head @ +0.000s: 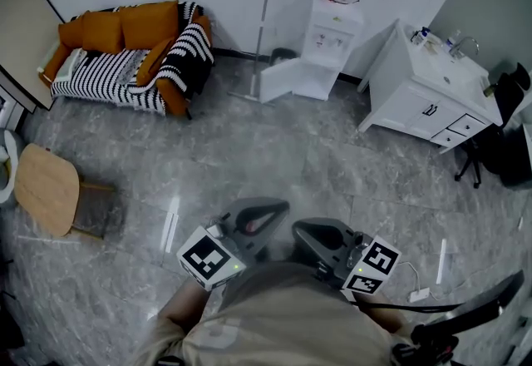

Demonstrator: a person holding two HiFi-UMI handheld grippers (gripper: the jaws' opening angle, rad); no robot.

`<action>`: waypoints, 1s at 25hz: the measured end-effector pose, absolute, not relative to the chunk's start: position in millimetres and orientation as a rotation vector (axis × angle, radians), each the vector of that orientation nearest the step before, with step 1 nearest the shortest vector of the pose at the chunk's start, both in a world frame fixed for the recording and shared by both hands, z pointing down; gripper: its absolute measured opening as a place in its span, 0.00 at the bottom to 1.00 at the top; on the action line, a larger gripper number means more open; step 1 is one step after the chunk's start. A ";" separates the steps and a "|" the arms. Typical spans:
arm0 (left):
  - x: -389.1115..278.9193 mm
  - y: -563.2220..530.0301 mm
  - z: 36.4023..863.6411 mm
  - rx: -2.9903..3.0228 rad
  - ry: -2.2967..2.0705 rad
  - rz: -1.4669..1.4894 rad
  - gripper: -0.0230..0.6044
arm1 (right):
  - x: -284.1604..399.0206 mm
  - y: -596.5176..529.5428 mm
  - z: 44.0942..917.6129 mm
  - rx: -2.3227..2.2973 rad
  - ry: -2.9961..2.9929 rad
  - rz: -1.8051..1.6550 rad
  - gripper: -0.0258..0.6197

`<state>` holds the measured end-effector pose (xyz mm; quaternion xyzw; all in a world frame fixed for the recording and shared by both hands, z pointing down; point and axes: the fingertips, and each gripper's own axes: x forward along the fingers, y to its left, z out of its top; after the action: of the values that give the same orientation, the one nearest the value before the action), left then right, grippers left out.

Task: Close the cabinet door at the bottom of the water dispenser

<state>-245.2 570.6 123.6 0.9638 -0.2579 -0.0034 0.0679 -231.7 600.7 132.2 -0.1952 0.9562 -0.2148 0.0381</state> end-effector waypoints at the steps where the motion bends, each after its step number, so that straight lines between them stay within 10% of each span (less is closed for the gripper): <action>1: -244.4 565.2 125.3 2.895 -0.773 0.001 0.02 | -232.1 596.0 133.2 -0.582 2.935 -0.669 0.06; 25: -54.5 356.8 118.8 2.877 -0.805 0.229 0.02 | -51.2 385.5 139.2 -0.460 2.860 -0.756 0.06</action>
<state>-54.5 356.8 118.8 0.9577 -0.2679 0.0764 0.0725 -51.2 385.5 139.2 -0.1532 0.9528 -0.2517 0.0738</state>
